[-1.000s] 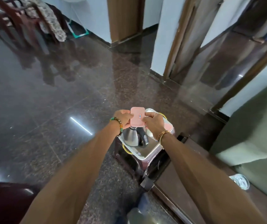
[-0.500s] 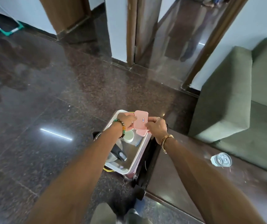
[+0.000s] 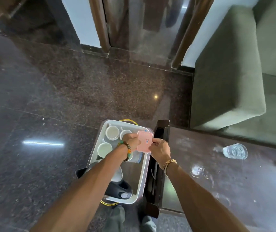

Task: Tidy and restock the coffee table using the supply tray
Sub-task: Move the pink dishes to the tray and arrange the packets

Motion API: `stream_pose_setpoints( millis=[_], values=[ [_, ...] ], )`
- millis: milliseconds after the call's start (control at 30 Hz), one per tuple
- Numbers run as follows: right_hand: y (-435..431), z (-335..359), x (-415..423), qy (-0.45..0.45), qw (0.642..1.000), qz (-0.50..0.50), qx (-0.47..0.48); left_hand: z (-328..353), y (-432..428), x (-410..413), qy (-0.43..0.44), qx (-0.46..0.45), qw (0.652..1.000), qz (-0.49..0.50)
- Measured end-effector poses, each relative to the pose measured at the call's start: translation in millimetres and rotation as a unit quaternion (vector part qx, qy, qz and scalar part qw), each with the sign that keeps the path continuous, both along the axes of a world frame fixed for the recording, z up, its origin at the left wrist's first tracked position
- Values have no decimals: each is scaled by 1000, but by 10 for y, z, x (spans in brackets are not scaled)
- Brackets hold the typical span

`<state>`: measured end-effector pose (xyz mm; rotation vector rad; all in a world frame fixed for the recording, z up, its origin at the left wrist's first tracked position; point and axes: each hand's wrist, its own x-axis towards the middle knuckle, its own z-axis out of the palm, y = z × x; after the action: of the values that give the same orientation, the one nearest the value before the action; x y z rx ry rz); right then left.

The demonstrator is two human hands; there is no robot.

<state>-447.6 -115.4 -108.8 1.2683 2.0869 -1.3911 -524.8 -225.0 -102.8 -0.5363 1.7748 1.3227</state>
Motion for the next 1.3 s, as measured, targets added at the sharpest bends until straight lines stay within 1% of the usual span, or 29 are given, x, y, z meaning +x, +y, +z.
stream_pose_setpoints(
  millis=[100,267,467,600,833,967,1033,1100,1167,1300],
  values=[
    [17,-135,-76,-19,1000,-3,15,-201,40,-97,-3,-15,999,-43],
    [40,-233,-203,-32,999,-7,18,-284,99,-170,27,-47,996,-67],
    [-20,-343,-289,-43,999,2,14,-387,8,-232,27,-73,992,-100],
    [-61,-382,-262,-42,999,20,22,-443,-31,-240,31,-69,991,-114],
    [-47,-340,-199,-57,998,-12,17,-429,-48,-214,30,-74,989,-125],
    [8,-195,-101,-48,998,-40,19,-274,-69,-203,75,-106,979,-159],
    [31,-80,-30,-42,998,-50,15,-142,-97,-203,112,-141,964,-195],
    [55,95,29,-37,998,-55,16,38,-118,-208,145,-156,951,-225],
    [83,287,47,-27,998,-57,24,235,-118,-248,168,-152,943,-242],
    [150,811,52,11,996,-67,51,813,-31,-331,211,-106,941,-241]
  ],
)
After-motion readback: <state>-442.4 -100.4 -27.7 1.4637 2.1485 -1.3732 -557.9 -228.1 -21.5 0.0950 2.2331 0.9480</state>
